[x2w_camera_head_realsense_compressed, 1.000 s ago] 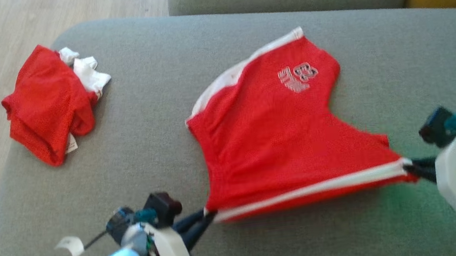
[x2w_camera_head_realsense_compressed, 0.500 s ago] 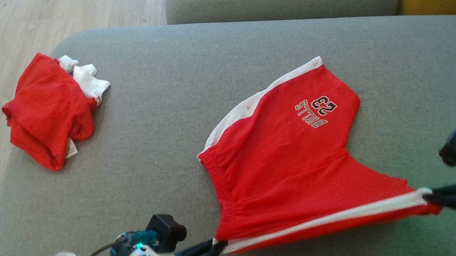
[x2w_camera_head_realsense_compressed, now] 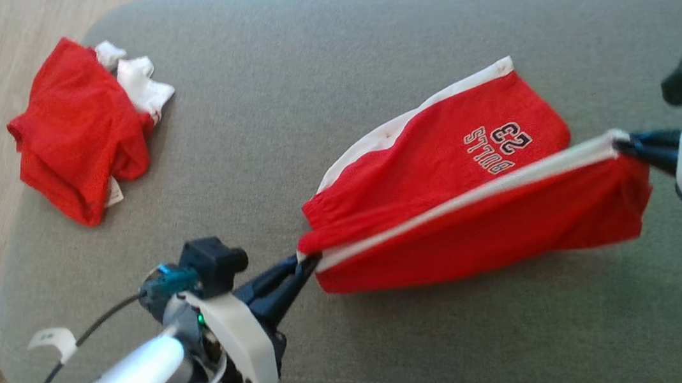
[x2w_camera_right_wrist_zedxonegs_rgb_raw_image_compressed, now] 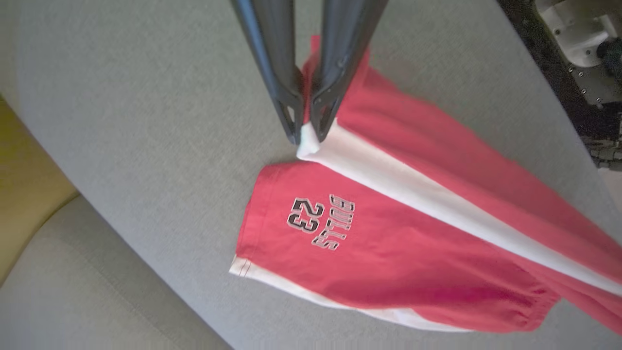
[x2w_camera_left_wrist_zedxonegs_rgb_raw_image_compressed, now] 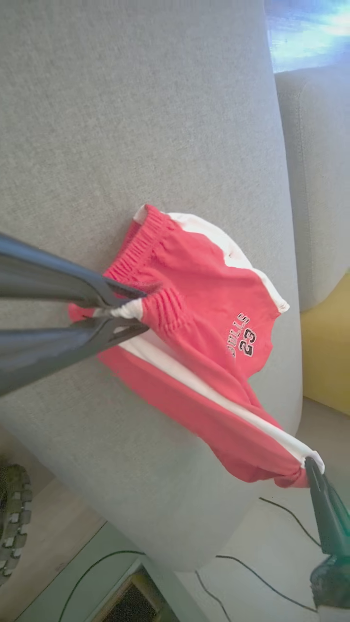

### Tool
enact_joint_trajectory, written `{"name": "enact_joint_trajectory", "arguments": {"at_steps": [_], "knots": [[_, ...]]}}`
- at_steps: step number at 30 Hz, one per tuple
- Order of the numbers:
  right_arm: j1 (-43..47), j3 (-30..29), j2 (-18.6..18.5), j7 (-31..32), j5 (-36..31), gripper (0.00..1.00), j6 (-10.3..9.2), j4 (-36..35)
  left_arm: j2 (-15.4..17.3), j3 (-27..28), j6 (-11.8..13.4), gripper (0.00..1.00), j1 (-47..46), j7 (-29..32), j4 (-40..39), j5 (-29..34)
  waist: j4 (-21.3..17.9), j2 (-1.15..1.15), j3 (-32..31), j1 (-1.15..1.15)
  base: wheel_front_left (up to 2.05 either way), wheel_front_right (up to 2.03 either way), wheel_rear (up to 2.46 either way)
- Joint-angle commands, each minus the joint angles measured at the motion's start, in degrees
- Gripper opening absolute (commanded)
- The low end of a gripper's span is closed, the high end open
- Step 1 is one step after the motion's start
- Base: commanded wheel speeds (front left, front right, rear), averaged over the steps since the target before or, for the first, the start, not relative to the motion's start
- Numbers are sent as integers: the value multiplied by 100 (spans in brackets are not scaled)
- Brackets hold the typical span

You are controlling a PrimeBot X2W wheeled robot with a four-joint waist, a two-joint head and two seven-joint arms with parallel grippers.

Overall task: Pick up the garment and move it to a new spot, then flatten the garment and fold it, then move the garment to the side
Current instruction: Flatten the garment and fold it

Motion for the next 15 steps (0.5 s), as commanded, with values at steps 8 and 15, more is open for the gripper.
{"name": "enact_joint_trajectory", "arguments": {"at_steps": [8, 15], "knots": [[-984, 157, 243, -129, -659, 0, -5, 605, -252, 418, -40, 0, -849, -294, 543, 129, 315, 0, 668, 0, 0, 0, 0], [-1645, 431, 546, -575, -707, 0, -5, 1153, -770, 432, -235, 0, -1288, -558, 1311, 192, 553, 0, 1067, 0, 0, 0, 0]]}}
